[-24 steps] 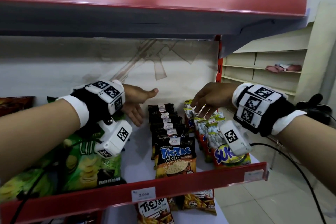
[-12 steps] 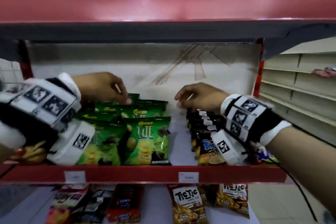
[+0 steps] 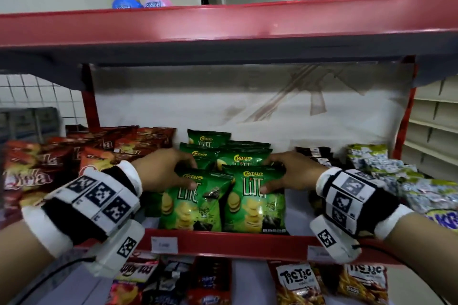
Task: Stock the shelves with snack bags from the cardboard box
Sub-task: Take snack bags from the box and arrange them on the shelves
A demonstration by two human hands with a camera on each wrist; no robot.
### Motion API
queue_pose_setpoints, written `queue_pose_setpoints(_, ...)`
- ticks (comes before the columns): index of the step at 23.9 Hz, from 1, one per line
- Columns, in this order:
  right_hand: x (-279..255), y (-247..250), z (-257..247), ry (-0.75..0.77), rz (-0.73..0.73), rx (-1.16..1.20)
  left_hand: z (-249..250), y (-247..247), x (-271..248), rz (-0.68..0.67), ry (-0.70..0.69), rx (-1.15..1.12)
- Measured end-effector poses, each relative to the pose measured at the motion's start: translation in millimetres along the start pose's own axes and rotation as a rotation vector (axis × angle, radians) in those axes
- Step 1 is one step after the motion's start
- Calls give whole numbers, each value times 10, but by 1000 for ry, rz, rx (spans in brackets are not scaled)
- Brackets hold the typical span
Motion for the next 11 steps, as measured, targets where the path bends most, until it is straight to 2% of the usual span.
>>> queue_pose_setpoints(2, 40, 152, -9, 0, 14, -3, 34, 65, 54, -83, -1, 27)
queue_pose_setpoints(5, 312, 573, 37, -53, 127, 96, 146, 331, 318, -143, -19, 84)
queue_pose_setpoints(7, 708, 737, 116, -93, 150, 47, 174, 553, 752, -108, -66, 116)
queue_pose_setpoints(11, 1035, 590, 303, -220, 1, 16, 201, 574, 1209, -92, -72, 232)
Point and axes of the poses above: each hand's wrist, its own x-axis towards the middle knuckle, its own y-axis out of the back of the hand, z = x × y, the point moved 5 cm from there along x, towards the middle knuckle, and after that the axes turned 15 degrees about z, right-handed, at the moved point
